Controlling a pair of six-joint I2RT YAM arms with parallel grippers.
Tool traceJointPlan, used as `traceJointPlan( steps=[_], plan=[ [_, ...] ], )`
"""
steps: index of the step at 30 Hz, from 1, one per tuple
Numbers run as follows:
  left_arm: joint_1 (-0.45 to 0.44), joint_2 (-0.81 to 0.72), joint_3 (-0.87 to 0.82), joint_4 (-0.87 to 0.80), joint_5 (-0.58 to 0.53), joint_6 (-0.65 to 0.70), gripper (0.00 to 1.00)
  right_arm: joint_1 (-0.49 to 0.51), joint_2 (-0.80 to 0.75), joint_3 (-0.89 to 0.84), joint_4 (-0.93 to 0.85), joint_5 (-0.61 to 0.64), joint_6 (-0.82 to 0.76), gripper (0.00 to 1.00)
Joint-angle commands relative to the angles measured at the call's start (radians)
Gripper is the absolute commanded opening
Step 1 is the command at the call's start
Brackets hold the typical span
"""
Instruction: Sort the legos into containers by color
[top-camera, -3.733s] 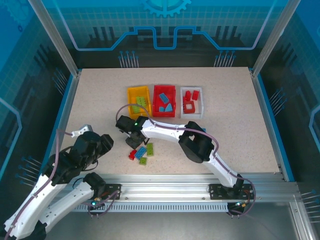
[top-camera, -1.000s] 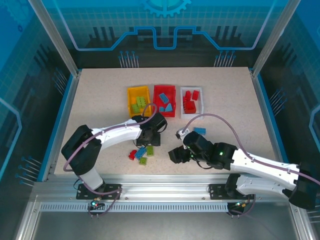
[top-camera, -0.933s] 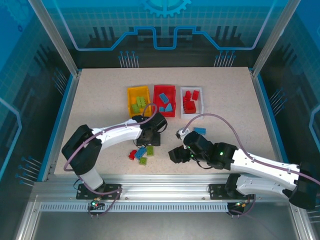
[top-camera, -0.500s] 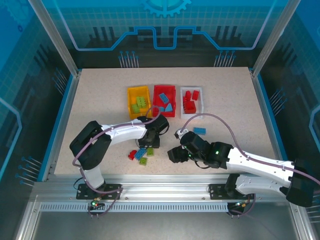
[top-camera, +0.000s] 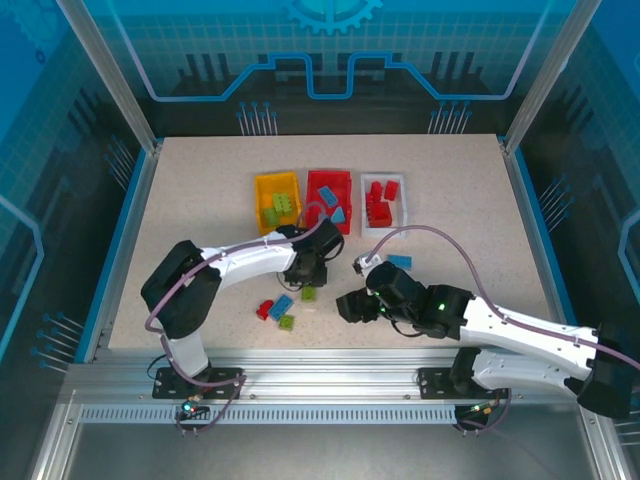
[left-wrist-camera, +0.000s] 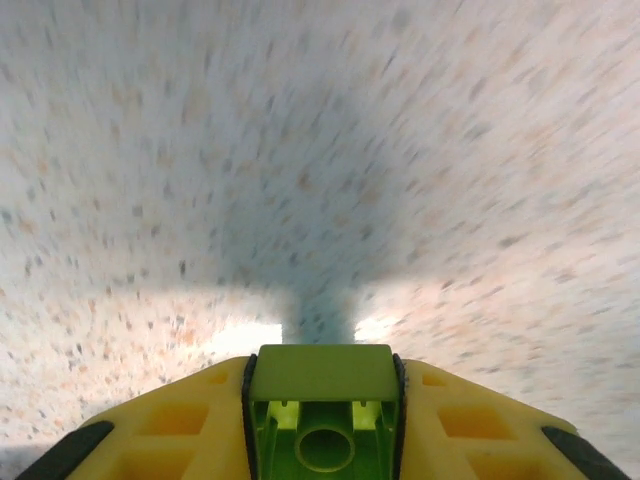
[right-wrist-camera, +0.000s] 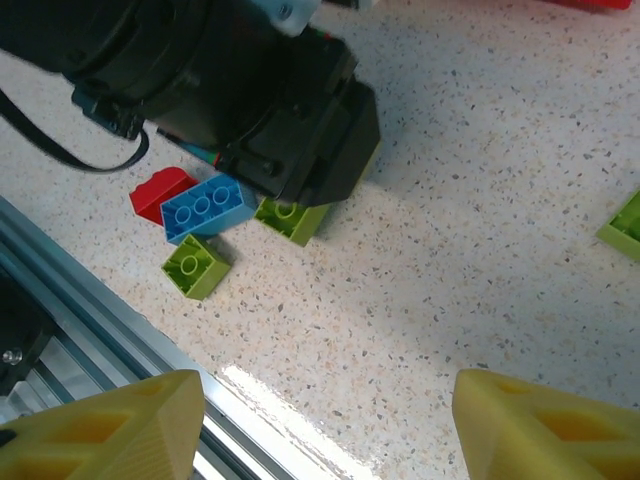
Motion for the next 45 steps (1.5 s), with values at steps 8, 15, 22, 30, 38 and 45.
traceJointPlan(
  steps=[8,15,22,30,38,45],
  plan=[
    [0.320,-0.018,0.291,-0.109,-0.046,0.237,0.27,-0.034,0.050,-0.021,0.388,-0.031,-0.091,0.67],
    [0.424,0.167,0.458,-0.071,-0.048,0.258,0.26,-0.114,0.201,0.093,0.464,-0.054,-0.102,0.68],
    [0.461,0.309,0.538,-0.068,-0.049,0.241,0.28,-0.143,0.207,0.091,0.427,-0.046,-0.076,0.68],
    [0.458,0.261,0.520,-0.065,0.001,0.230,0.54,-0.221,0.107,0.055,0.145,0.129,0.011,0.68],
    [0.442,0.100,0.463,-0.062,0.036,0.203,0.54,-0.215,0.105,0.079,-0.012,0.129,-0.040,0.67],
    [0.396,-0.231,0.191,-0.036,0.102,0.173,0.54,-0.015,0.392,0.161,0.114,-0.077,-0.362,0.69]
  ],
)
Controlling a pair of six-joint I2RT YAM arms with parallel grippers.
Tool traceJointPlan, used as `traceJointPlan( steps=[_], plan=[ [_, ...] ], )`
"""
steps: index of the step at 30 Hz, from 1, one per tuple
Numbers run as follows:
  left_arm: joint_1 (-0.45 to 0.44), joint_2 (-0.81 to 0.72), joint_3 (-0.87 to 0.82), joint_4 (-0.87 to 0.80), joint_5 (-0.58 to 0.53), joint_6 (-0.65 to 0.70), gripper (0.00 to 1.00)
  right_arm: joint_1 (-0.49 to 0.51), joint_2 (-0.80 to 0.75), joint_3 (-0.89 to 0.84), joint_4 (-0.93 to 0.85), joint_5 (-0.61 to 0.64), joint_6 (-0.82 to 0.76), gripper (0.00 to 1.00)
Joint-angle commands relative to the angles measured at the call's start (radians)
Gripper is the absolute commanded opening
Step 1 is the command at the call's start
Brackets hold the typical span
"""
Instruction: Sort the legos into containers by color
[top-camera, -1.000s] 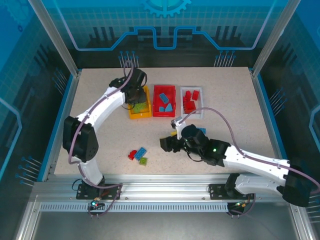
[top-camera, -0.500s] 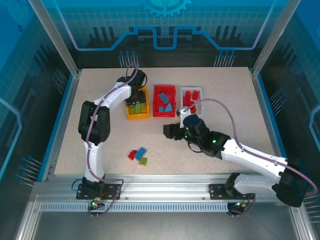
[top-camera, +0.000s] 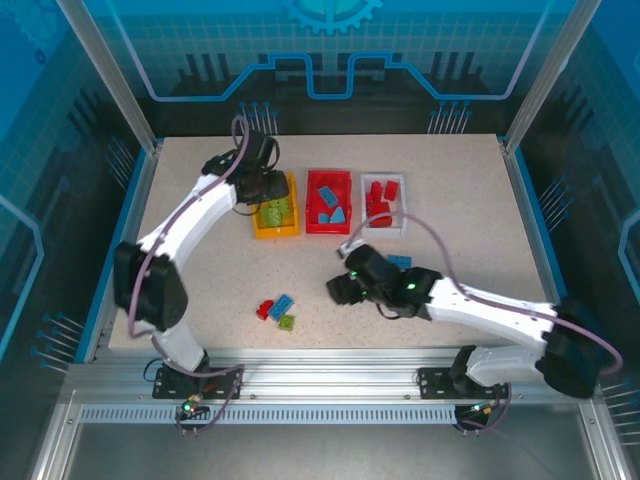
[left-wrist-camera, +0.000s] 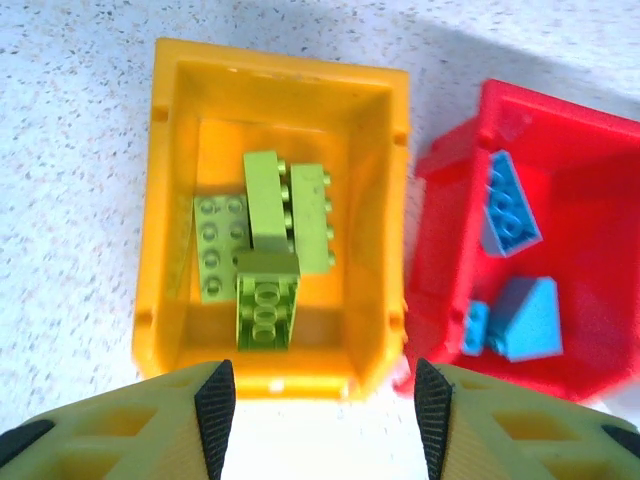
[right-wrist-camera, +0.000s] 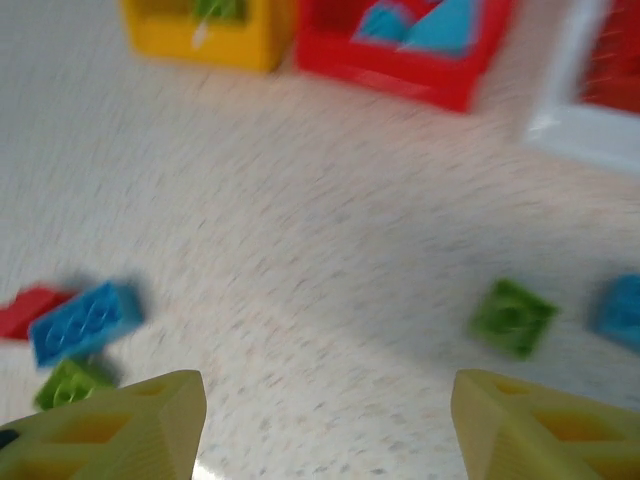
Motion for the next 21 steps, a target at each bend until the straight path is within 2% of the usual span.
traceJointPlan(
  steps=[1,6,9,11,15,18,19,20,21],
  plan=[
    [-0.030,-0.177,-0.153,-0.015,0.078,-0.036,0.54,0.033,0.136,0.082,0.030,-0.148,-0.244,0.70],
    [-0.049,-0.479,-0.412,-0.044,0.123,-0.086,0.55,-0.005,0.353,0.240,-0.035,-0.229,-0.476,0.76],
    [-0.049,-0.633,-0.524,-0.075,0.128,-0.157,0.54,-0.023,0.500,0.404,-0.137,-0.271,-0.505,0.75],
    [-0.048,-0.727,-0.584,-0.092,0.128,-0.208,0.54,0.004,0.544,0.461,-0.158,-0.272,-0.484,0.74],
    [-0.049,-0.874,-0.633,-0.154,0.056,-0.244,0.56,0.106,0.598,0.508,-0.152,-0.194,-0.373,0.83],
    [-0.047,-0.910,-0.619,-0.172,0.036,-0.238,0.56,0.154,0.666,0.564,-0.208,-0.078,-0.249,0.86],
    [-0.047,-0.908,-0.607,-0.178,0.032,-0.237,0.56,0.167,0.683,0.581,-0.225,-0.048,-0.216,0.89],
    [-0.047,-0.907,-0.601,-0.181,0.032,-0.235,0.56,0.180,0.695,0.597,-0.240,-0.015,-0.191,0.97],
    [-0.047,-0.905,-0.595,-0.181,0.029,-0.234,0.56,0.192,0.708,0.614,-0.259,0.017,-0.170,0.98]
  ],
)
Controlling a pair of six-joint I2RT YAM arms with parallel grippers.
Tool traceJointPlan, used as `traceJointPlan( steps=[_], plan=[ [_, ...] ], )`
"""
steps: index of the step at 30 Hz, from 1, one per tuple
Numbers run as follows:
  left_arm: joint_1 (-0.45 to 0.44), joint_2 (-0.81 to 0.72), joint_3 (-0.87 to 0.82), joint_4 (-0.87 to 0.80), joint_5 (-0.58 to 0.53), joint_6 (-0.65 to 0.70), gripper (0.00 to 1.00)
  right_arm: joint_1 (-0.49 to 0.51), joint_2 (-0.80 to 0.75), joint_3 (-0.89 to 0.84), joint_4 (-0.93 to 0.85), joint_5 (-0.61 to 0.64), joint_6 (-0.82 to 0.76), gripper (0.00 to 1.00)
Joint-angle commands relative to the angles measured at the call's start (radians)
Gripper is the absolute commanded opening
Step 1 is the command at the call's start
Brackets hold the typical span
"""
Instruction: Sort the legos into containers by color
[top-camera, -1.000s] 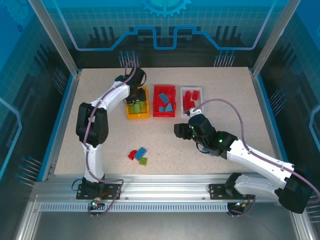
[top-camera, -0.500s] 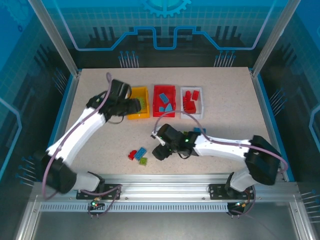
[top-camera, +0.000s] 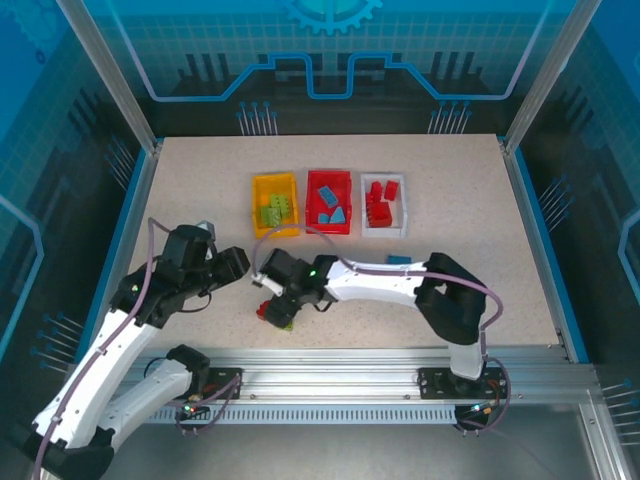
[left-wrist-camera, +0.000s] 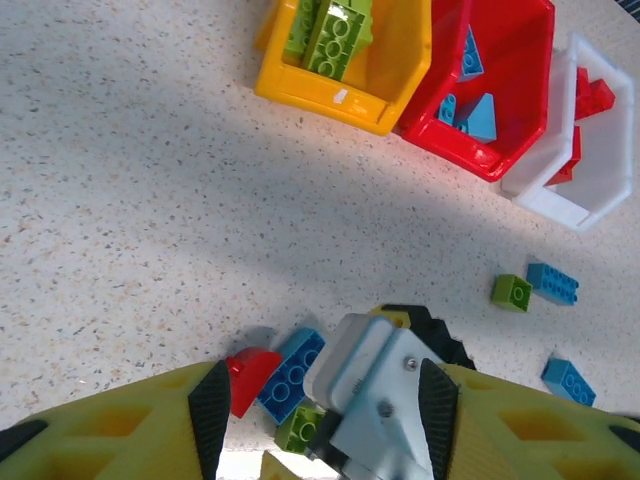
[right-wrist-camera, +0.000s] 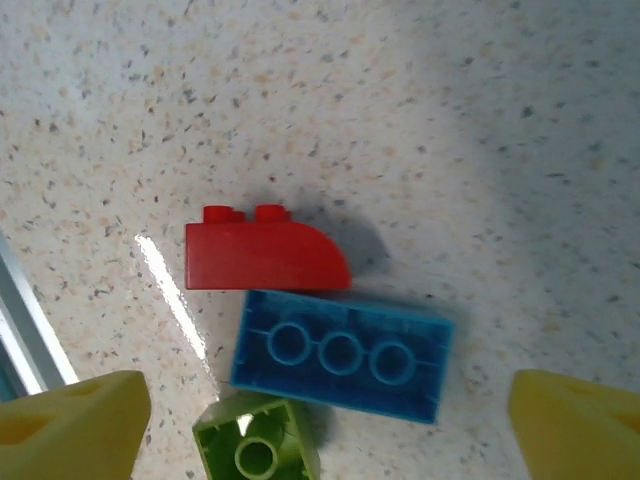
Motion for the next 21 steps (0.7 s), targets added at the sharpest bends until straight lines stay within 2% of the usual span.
traceJointPlan(
  steps=[1,5,9,14,21],
  plan=[
    [0.003,0.008,0.029,-0.029,-0.024,-0.017,0.56,0.030,0.051,0.062,-0.112,0.144,0.127,0.99],
    [0.003,0.006,0.042,-0.034,-0.024,-0.017,0.56,0.039,0.092,0.099,-0.153,0.189,0.163,0.99],
    [0.002,-0.015,0.048,-0.047,-0.032,-0.014,0.56,0.038,0.115,0.106,-0.140,0.181,0.164,0.97],
    [0.003,-0.023,0.048,-0.057,-0.034,-0.008,0.56,0.034,0.155,0.135,-0.135,0.166,0.166,0.86],
    [0.003,-0.022,0.040,-0.043,-0.028,-0.015,0.55,0.019,0.157,0.127,-0.118,0.159,0.183,0.62]
  ],
)
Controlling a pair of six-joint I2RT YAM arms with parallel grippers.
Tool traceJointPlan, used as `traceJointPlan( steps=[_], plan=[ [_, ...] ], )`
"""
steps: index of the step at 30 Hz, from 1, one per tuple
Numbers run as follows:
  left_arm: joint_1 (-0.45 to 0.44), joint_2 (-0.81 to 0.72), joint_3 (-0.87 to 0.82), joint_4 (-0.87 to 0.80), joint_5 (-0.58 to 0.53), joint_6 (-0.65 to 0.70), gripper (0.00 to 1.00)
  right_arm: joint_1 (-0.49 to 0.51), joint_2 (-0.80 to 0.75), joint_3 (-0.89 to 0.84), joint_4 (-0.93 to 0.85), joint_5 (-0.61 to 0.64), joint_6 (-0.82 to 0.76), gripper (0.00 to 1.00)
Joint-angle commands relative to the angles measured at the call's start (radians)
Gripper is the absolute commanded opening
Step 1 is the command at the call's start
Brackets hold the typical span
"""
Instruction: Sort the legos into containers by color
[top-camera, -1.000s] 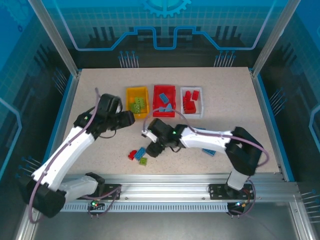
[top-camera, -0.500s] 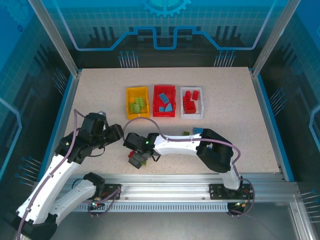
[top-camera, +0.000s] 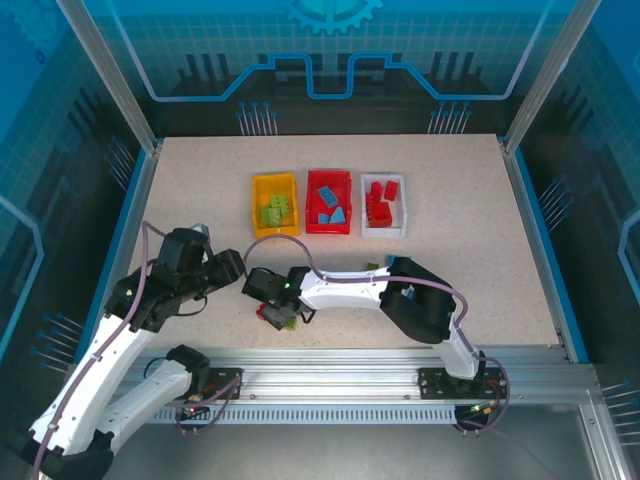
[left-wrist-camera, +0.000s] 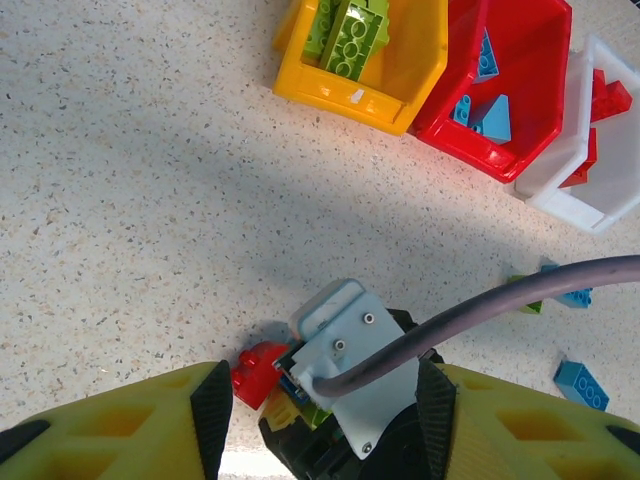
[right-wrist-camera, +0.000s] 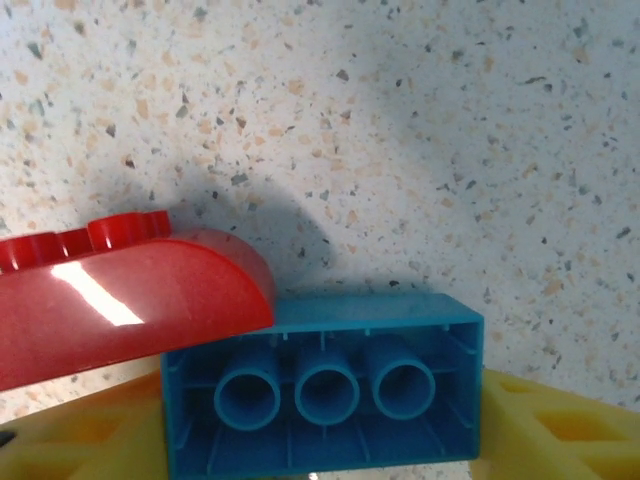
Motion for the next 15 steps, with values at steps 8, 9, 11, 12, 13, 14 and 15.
traceJointPlan(
  steps=[8,9,11,12,13,14,15],
  plan=[
    [0.002,0.020,0.013,0.058,0.048,-0.020,0.55,-0.040,-0.132,-0.055,-0.011,0.073,0.029,0.56],
    [0.003,0.031,0.009,0.082,0.070,-0.022,0.55,-0.054,-0.173,-0.070,-0.018,0.088,0.032,0.56],
    [0.003,0.058,0.002,0.133,0.113,-0.030,0.55,-0.086,-0.245,-0.093,-0.032,0.113,0.035,0.55],
    [0.001,0.075,-0.001,0.159,0.133,-0.033,0.55,-0.109,-0.282,-0.103,-0.037,0.122,0.031,0.55],
    [-0.001,0.092,-0.003,0.195,0.151,-0.038,0.55,-0.137,-0.310,-0.110,-0.042,0.128,0.029,0.55],
    [-0.002,0.108,-0.001,0.220,0.166,-0.042,0.55,-0.162,-0.331,-0.113,-0.043,0.127,0.023,0.55],
    [-0.011,0.131,-0.001,0.254,0.177,-0.046,0.55,-0.197,-0.345,-0.109,-0.043,0.125,0.014,0.55]
  ],
)
